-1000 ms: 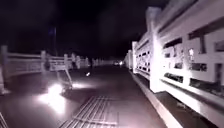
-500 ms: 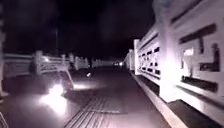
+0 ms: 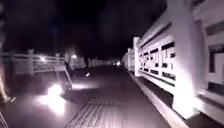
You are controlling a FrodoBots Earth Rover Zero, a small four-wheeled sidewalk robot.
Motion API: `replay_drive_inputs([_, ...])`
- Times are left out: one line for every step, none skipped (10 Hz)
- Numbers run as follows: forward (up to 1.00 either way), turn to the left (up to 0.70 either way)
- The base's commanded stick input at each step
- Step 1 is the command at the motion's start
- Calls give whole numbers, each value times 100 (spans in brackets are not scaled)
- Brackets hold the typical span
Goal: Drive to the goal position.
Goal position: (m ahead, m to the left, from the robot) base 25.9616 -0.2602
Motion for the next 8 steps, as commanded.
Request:
replay_drive_inputs([70,0])
replay_drive_inputs([70,0])
replay_drive_inputs([70,0])
replay_drive_inputs([70,0])
replay_drive_inputs([70,0])
replay_drive_inputs([70,0])
replay_drive_inputs([70,0])
replay_drive_inputs([70,0])
